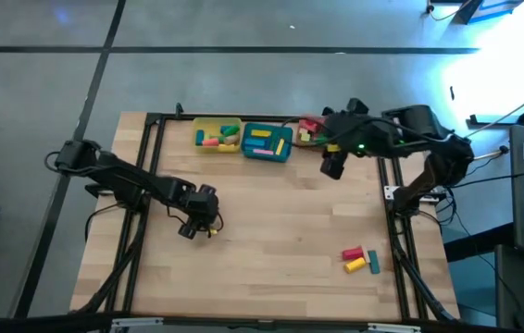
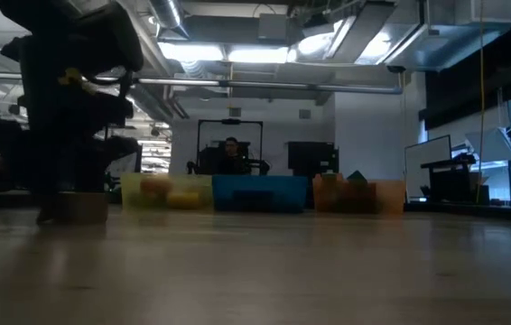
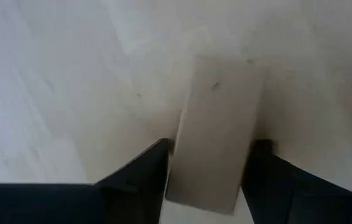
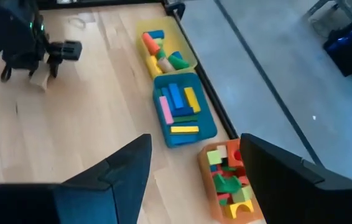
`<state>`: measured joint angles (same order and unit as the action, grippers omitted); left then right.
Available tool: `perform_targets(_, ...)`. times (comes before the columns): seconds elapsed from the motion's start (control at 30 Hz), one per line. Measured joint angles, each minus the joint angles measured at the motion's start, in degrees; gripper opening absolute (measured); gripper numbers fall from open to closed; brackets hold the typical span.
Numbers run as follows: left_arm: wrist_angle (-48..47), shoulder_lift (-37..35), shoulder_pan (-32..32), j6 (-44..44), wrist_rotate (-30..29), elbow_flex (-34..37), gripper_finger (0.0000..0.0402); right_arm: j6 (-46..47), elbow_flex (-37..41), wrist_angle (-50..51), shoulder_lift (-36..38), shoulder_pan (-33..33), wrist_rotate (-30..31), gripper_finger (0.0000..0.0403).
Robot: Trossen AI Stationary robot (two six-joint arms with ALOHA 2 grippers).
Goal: Sort blocks by size
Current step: Put the brown arch block into the orange bin
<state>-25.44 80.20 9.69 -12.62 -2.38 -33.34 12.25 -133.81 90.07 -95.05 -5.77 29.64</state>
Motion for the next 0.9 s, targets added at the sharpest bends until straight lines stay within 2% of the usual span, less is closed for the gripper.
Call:
perform_targets(0.13,1.5,1.2,0.0,-1.5,-0.6,0.0,0.0168,2.1,3.3,-0.1,3.1,-1.6,3.1,0.0246)
perform_targets(0.3,1.4,1.2,0.0,-2.2,-0.4,0.0,0.0168,6.3,11.1,-0.1,7.1,-3.1,6.9,0.0246)
perform_targets(0.5,1.3,1.2,0.0,-1.8,-0.2,0.0,0.0166,16.0,25.9,-0.4,12.6,-5.3,10.5,0.0246)
perform_targets(0.6,1.3,1.2,0.0,-1.7,-0.2,0.0,0.0151,21.5,34.6,-1.6,16.2,-7.0,10.9,0.0246)
perform_targets(0.73,0.4,1.4,0.0,-1.0,0.0,-1.0,0.0119,26.6,47.0,-9.5,22.6,-9.7,10.5,0.0246)
perform_targets(0.9,1.5,1.5,-0.2,0.6,2.2,-4.0,0.0119,27.0,62.1,-23.6,30.5,-12.7,6.6,0.0246)
